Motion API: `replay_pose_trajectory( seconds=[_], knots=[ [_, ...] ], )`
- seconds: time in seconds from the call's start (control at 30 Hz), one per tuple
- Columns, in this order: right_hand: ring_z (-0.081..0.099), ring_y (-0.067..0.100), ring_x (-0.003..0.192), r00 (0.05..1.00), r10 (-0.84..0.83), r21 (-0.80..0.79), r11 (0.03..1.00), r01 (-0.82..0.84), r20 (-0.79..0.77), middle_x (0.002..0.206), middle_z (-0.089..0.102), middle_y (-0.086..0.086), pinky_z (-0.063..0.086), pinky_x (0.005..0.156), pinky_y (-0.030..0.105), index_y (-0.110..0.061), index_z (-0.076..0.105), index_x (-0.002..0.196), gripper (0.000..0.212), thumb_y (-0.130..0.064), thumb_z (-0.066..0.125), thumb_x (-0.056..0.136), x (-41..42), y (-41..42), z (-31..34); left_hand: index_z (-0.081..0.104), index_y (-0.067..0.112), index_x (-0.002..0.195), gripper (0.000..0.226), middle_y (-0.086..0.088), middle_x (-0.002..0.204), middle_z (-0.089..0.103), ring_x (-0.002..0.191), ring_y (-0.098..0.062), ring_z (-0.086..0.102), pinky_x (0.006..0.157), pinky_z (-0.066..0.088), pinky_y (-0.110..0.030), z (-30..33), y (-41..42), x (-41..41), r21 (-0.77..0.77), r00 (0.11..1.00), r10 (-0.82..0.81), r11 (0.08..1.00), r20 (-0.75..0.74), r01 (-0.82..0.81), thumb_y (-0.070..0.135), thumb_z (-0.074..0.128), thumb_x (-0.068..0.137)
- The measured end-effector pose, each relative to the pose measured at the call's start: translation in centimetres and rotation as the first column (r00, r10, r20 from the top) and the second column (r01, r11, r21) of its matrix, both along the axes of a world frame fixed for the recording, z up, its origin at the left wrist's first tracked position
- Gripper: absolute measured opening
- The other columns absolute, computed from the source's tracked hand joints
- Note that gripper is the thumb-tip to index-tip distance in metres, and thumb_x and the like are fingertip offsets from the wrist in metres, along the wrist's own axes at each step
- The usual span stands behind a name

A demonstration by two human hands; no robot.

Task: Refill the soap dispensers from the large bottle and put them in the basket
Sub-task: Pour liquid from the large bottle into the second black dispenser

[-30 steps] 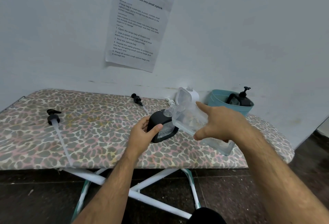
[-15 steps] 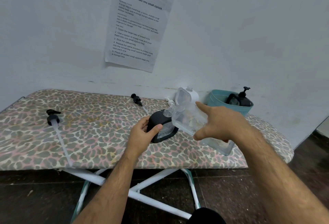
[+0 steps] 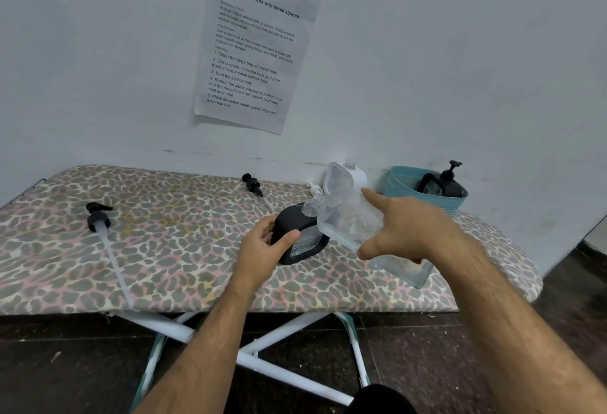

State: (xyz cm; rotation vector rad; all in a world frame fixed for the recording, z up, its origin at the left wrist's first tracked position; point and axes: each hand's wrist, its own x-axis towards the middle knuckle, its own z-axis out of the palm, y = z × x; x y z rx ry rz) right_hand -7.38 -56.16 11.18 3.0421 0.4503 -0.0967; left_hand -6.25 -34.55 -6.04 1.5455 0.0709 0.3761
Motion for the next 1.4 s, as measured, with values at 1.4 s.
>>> replay_pose_trajectory(
  seconds=[1.4],
  knots=[
    [0.063,0.006,0.061,1.000,0.015,-0.028,0.999,-0.015,0.006,0.071,0.049,-0.019,0.059,0.074,0.036,-0.043,0.014,0.154,0.107,-0.064,0.072,0.067,-0.09,0.13,0.30,0.058,0.026,0.126,0.051,0.000,0.126,0.064,0.115,-0.014,0.061,0.097,0.053,-0.034,-0.99,0.46,0.78,0.055,0.999,0.022,0.998,-0.040,-0.020,0.037,0.078,0.081]
  ],
)
